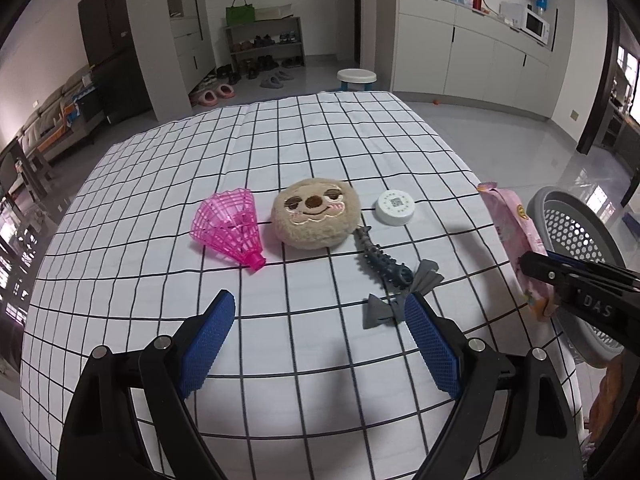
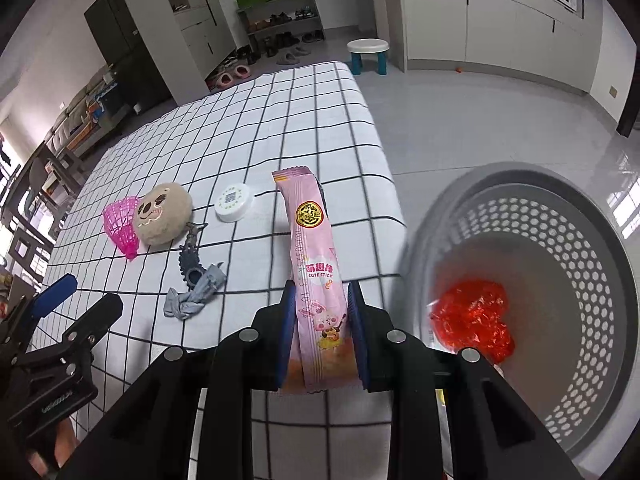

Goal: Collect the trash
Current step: 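Grasp the grey rope toy with the left gripper while the right gripper holds the wrapper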

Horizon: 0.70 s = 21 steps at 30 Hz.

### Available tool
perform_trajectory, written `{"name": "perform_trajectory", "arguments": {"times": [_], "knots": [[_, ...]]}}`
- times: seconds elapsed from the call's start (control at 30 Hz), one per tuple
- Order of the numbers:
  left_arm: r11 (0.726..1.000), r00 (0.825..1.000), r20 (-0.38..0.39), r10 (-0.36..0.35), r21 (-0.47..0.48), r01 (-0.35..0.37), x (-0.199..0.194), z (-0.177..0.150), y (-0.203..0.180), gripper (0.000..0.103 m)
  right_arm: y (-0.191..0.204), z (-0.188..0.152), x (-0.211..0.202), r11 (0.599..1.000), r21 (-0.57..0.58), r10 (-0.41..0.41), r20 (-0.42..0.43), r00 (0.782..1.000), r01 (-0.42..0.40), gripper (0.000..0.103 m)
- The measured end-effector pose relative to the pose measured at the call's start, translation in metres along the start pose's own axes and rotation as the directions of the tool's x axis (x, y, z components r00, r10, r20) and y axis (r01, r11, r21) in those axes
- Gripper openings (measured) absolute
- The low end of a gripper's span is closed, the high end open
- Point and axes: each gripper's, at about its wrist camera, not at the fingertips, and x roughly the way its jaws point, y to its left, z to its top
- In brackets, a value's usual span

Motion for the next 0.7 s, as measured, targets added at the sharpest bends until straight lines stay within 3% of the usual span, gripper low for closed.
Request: {"name": "perform_trajectory", "arguments": {"times": [0.33,0.53,0.7], "knots": [[0.998,0.999,-0.019,-0.035,0.049,0.036,0.008,-0.007,-0.017,0.085,-0.023,-0.009,-0.02,0.999,0.049,0.018,0.009,1.0,-0.018,0.025],[0.996,0.995,-0.071,-0.075,0.052,0.079,0.03,-0.01,-0.028,0.085,-0.025,-0.011,-0.024,0.998,0.054,0.027,0.009,1.0,-0.028,0.025],[0.997,0.993,-0.095,-0.068,0.041,0.073,0.046,-0.014,-0.028,0.085,-0.025,-0.011,-0.025,0.997,0.06,0.043,0.005,0.999,-0.043,0.025]]}}
